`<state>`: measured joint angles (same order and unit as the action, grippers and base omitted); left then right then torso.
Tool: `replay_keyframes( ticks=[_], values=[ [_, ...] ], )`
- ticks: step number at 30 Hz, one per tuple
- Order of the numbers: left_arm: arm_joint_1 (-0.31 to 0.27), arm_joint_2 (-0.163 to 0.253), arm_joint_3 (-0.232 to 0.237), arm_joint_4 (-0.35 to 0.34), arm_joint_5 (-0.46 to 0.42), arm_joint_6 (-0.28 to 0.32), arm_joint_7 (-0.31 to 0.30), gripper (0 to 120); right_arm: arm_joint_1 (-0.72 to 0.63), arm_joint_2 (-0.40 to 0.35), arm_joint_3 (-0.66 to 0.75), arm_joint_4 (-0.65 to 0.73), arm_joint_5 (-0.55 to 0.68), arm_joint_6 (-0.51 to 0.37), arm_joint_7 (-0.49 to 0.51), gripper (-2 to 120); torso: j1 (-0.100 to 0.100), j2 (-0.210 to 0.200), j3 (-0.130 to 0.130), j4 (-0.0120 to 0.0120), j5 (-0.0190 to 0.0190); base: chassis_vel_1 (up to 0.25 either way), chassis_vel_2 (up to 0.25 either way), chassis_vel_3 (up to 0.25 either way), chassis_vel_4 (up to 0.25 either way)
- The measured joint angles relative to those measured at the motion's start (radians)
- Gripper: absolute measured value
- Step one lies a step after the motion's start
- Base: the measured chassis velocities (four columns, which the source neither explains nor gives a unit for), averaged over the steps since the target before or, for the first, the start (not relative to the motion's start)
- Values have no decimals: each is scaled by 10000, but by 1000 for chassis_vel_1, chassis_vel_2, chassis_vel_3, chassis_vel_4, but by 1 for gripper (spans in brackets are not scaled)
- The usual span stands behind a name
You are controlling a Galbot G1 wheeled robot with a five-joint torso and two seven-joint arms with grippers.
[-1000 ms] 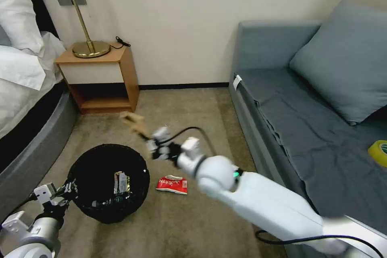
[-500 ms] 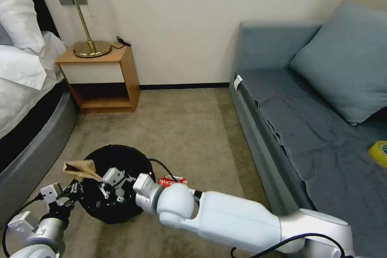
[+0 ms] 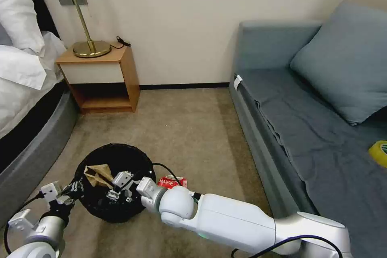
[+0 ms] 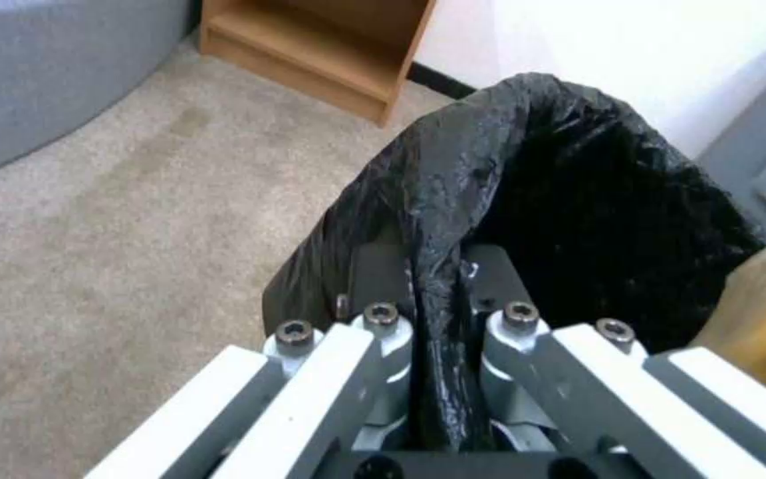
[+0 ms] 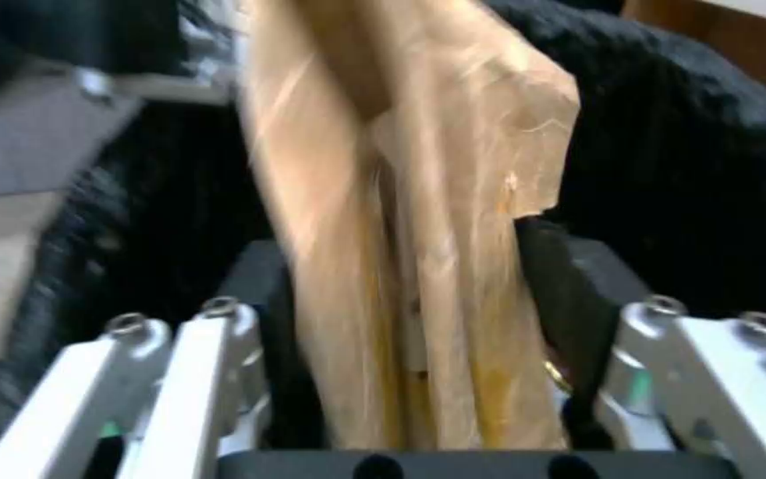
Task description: Pick up the trash bin, then pick up the garbage on the floor and place it into the trash bin.
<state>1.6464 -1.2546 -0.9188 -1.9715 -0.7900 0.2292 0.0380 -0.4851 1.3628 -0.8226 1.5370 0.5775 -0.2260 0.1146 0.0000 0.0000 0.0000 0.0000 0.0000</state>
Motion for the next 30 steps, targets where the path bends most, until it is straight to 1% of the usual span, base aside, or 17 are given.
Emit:
replay_keyframes(
  ticks=[2, 4, 6, 7, 9, 14, 18, 21, 23, 24, 26, 29, 30],
  values=[
    [-139, 180, 66, 166, -90, 0, 2, 4, -25, 20, 71, -194, 79, 28, 29, 71, 0, 0, 0, 0, 0, 0, 0, 0, 0],
    [-378, 386, 175, 419, -156, -1, 3, 4, -22, 66, 129, -366, 153, 56, 44, 83, 0, 0, 0, 0, -1, 0, 0, 0, 0],
    [-487, 466, 225, 525, -187, 0, 3, 4, -8, 88, 148, -444, 170, 72, 41, 85, 0, 0, 0, 0, 0, 0, 0, 0, 0],
    [-611, 566, 290, 659, -221, 4, 3, 4, 21, 116, 182, -568, 180, 101, 38, 91, 0, 0, 0, -1, 0, 0, 0, 0, 0],
    [-810, 719, 407, 884, -292, 20, 3, 4, 43, 154, 204, -774, 182, 159, -6, 98, 0, 0, 0, -1, 0, 0, 0, 0, 0],
    [-978, 872, 545, 1210, -298, 7, 12, 4, -124, 191, 357, -939, 122, 198, 5, 100, 0, 0, 0, 0, -1, 0, 0, 0, 0],
    [-975, 883, 556, 1177, -298, 5, 13, 4, -144, 169, 416, -933, 107, 204, 12, 100, 0, -1, 0, 2, 0, 0, 0, 0, 0],
    [-1014, 817, 560, 1081, -259, 63, 3, 4, -133, 129, 499, -869, 104, 210, 26, 100, 0, -1, 0, 0, 1, 0, 0, 0, 0],
    [-1070, 702, 552, 1048, -144, 110, -8, 4, -164, 66, 740, -767, 14, 223, 129, 100, 0, -1, 1, 1, 1, 0, 0, 0, 0],
    [-1120, 589, 530, 1030, -14, 158, -24, 4, -263, -66, 1102, -552, -139, 229, 321, 100, 0, -1, 0, 1, 1, 0, 0, 0, 0],
    [-1147, 520, 511, 997, 50, 192, -35, 4, -347, -195, 1334, -330, -212, 229, 498, 100, 1, 0, 1, 1, 2, 0, 0, 0, 0],
    [-1257, 319, 412, 891, 240, 297, -70, 4, -717, -951, 2391, 709, -505, 302, 1100, 100, 0, 0, 0, 0, 4, 0, 0, 0, 0],
    [-1257, 319, 412, 891, 240, 297, -70, 4, -717, -951, 2391, 709, -505, 302, 1100, 100, 0, 0, 0, 0, 4, 0, 0, 0, 0]
  ],
)
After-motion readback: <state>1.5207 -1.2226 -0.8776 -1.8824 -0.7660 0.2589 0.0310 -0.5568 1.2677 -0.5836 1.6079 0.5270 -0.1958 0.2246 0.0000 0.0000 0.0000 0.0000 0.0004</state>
